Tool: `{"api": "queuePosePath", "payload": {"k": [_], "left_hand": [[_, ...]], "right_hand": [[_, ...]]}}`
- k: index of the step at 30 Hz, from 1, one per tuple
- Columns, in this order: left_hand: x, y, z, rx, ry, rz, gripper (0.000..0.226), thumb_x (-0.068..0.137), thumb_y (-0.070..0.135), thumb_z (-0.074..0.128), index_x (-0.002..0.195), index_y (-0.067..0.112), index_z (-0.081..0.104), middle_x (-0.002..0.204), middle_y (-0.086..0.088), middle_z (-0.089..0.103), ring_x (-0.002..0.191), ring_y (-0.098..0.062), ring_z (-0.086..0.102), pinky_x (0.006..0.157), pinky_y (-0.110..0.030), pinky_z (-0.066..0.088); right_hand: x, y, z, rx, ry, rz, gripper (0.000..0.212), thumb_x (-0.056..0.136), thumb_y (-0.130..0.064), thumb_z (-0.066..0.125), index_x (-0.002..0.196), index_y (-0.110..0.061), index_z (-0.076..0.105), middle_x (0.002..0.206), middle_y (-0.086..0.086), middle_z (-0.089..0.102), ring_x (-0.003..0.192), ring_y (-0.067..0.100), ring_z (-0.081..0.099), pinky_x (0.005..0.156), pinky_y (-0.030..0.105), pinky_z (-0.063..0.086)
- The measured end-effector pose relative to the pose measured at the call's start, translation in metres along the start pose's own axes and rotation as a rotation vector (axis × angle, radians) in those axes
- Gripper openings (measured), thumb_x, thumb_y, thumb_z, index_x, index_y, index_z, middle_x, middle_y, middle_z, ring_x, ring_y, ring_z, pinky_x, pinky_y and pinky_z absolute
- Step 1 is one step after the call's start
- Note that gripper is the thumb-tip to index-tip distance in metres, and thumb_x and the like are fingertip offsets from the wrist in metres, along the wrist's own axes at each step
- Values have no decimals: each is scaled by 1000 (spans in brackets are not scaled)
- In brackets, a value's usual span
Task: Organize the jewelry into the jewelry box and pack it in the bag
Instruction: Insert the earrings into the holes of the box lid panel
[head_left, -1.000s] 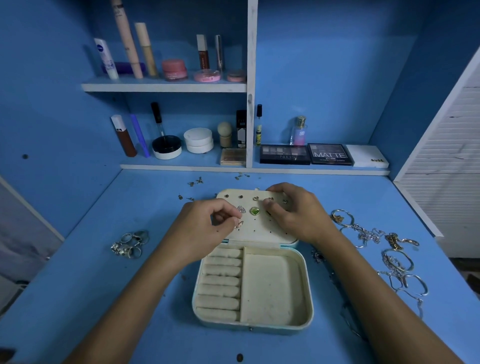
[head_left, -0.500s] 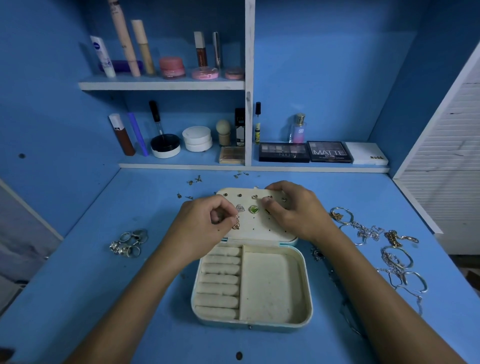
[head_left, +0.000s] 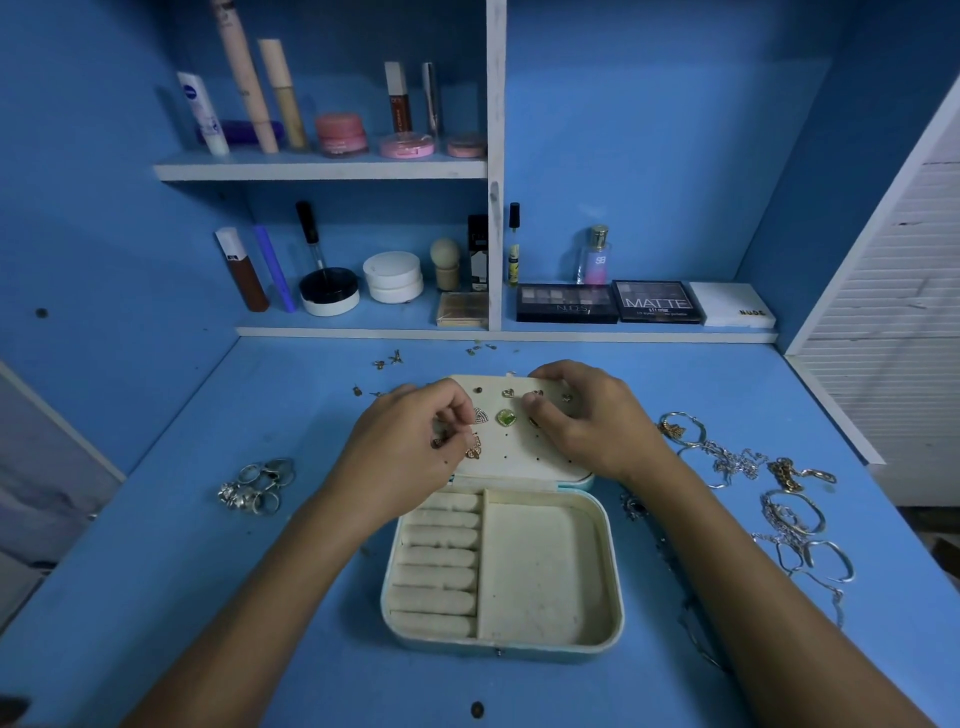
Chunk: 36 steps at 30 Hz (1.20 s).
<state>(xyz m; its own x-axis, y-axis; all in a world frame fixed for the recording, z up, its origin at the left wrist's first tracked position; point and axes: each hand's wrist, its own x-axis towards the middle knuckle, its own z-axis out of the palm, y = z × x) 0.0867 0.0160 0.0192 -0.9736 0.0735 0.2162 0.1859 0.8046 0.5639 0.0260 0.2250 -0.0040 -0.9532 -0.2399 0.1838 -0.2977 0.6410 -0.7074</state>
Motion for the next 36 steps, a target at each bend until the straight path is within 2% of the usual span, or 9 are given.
{"api": "queuePosePath", "payload": {"k": [9,14,22,25,28,31,33,36], "left_hand": [[3,2,-1,-10,-29,12,16,86,23,71,88,36,61,82,22,67,82,3,48,70,-22,38],[3,1,2,-47,-13,-12,18,86,24,72,93,35,60,83,29,66,77,0,49,70,-22,41],[-4,6,4,-69,107,-31,23,86,21,73,88,36,57,81,19,66,74,-5,54,70,-23,44],[-17,11,5,-148,191,-70,15,89,19,70,91,30,61,83,17,67,79,-6,58,67,-12,43],[-36,17,8,-334,283,-198,11,92,20,67,96,28,61,86,19,70,87,4,61,68,-6,41],[-51,26,12,-534,290,-320,15,95,19,60,105,31,59,96,29,70,89,6,64,72,-12,46],[-57,32,14,-626,283,-348,20,97,19,56,111,33,55,101,28,71,92,3,65,81,-26,54],[-61,39,17,-675,266,-368,25,98,20,54,113,41,51,107,28,70,103,2,64,93,-41,54]], "right_hand": [[1,1,0,-13,1,-8,36,95,-43,61,126,-24,61,107,-12,56,107,12,51,85,25,39],[1,1,0,-5,2,-3,37,94,-44,61,126,-26,61,110,-10,57,106,11,51,84,25,38],[-1,-2,-2,33,55,-49,34,94,-41,63,122,-23,64,112,-9,63,106,12,54,85,25,41],[-3,-4,-5,61,82,-77,32,94,-40,62,121,-24,66,114,-11,65,108,12,55,88,25,44],[-6,-6,-8,55,97,-100,31,94,-40,61,122,-25,66,110,-16,62,106,11,54,86,24,42],[-7,-8,-10,37,106,-119,32,95,-40,61,123,-26,65,108,-18,59,102,8,52,83,23,39],[-9,-8,-11,35,116,-137,31,95,-41,61,122,-26,65,103,-26,57,93,2,51,78,17,38],[-11,-8,-14,35,143,-173,34,93,-48,59,120,-29,66,97,-35,53,86,-9,48,75,11,34]]}}
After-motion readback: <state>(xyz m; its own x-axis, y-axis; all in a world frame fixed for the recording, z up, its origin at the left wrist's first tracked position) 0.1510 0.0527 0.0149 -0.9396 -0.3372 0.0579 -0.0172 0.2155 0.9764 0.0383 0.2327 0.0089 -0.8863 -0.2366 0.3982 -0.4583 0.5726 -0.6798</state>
